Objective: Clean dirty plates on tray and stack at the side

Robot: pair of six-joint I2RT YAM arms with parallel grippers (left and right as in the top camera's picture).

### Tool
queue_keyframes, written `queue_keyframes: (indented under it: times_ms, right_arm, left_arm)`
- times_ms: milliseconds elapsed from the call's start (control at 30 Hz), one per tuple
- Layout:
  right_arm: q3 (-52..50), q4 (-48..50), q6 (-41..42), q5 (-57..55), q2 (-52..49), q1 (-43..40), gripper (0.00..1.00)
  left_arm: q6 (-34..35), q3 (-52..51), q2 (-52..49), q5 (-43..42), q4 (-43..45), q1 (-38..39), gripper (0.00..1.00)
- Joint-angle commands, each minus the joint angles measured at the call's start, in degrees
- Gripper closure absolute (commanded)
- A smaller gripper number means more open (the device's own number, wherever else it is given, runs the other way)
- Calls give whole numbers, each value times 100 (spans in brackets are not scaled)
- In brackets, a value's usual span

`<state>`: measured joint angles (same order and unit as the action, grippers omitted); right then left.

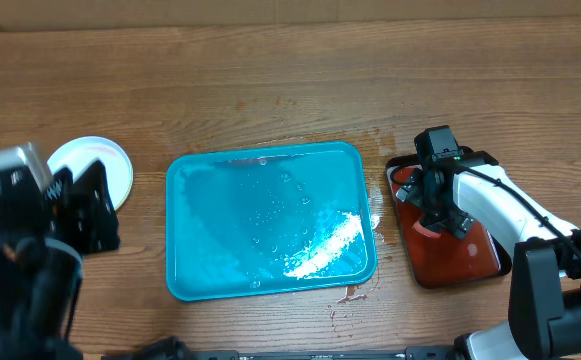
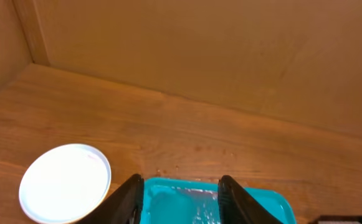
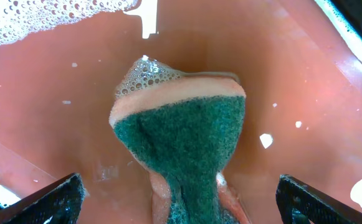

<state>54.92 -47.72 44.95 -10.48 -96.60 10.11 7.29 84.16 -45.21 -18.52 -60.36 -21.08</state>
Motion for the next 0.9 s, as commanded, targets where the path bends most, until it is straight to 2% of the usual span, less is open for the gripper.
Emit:
queue_keyframes:
  times_ms: [0, 33, 67, 100, 233, 300, 400, 567, 667, 867]
  right_arm:
    - [-7, 13, -2, -11, 15, -22, 0]
    - [-7, 13, -2, -11, 15, -22, 0]
    - [-7, 13, -2, -11, 15, -22, 0]
    - [-7, 13, -2, -11, 15, -22, 0]
    - [-7, 13, -4, -11, 15, -22, 0]
    - [-7, 13, -2, -11, 15, -22, 0]
    - [-7, 13, -2, -11, 15, -22, 0]
    - [-7, 13, -2, -11, 15, -22, 0]
    - [-7, 13, -2, -11, 15, -22, 0]
    - [-7, 13, -2, -11, 15, -22, 0]
  left_arm:
    - [234, 81, 350, -175, -238, 28, 56]
    - [492, 81, 483, -238, -404, 28, 52]
    - [627, 81, 551, -278, -496, 28, 35]
    - [769, 81, 592, -278, -568, 28, 28]
    - [1117, 79, 638, -629, -879, 28, 19]
    - [1180, 76, 634, -887, -1067, 28, 0]
    - [1563, 74, 634, -1003, -1366, 28, 0]
    - [1408, 74, 634, -741, -1469, 28, 0]
    - [647, 74, 634, -741, -1034, 26, 0]
    - [-1322, 70, 629, -852, -90, 26, 0]
